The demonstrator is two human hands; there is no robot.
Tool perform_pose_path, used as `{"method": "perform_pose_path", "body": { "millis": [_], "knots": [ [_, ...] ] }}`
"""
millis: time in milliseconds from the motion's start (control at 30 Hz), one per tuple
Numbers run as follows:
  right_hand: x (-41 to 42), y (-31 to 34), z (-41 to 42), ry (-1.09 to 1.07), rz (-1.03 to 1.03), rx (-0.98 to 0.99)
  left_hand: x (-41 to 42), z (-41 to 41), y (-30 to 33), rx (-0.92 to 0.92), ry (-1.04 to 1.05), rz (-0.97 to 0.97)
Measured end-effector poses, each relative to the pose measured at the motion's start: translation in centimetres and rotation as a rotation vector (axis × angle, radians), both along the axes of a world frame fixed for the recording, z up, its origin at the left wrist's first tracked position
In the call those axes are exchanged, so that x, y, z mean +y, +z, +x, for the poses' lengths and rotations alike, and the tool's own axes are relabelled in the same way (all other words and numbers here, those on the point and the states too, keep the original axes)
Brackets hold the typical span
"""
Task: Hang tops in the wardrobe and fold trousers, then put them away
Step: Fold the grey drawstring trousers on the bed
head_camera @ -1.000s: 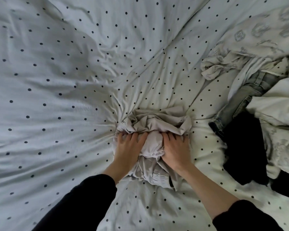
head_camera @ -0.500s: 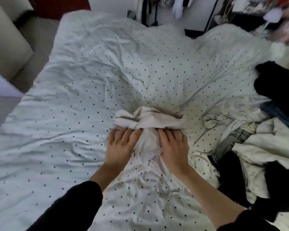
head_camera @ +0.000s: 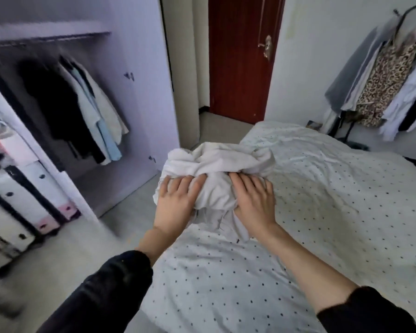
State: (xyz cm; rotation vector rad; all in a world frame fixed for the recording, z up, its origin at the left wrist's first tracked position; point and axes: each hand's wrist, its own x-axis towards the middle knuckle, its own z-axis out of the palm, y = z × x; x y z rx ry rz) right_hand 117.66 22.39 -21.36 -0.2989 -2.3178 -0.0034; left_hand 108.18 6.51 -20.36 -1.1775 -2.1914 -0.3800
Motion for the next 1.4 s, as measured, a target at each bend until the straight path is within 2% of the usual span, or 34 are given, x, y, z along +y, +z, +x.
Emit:
{"method": "perform_pose_path", "body": {
  "millis": [33,67,233,500,600,900,1233,1400],
  "knots": [
    [-0.1,0.3,-0.3,-0.025,0.018,0.033,0.0,-0.4,0.2,-0.003,-0.011,-0.003],
    [-4.6,1.7,-4.7,0.04,0.03,0.05,-5.2,-3.8,2.0,0.053,0.066,-0.008],
    [-12.4,4.6,-14.6,0.159,0.016,0.123,-13.8,-12.0,4.8,0.118,0.183,0.001],
    [-17.7,6.9,-32.1,0.22,-0.027,0.184,-19.5,-27.6,7.6,0.198,0.267,0.042],
    [-18.0,8.1,-39.8,0.21,0.022,0.249,-19.8,-34.9,8.9,0.209,0.296,0.053],
    [-17.6,13.2,-59.7,0.178,0.09,0.238,-19.8,-54.7,13.6,0.278,0.277,0.128],
    [-12.9,15.2,-76.3,0.073,0.074,0.192,-13.9,-72.9,15.4,0.239,0.231,0.115],
    [-9.3,17.5,-83.4,0.05,0.117,0.262,-9.9,-79.7,16.9,0.204,0.309,0.122]
  ]
}}
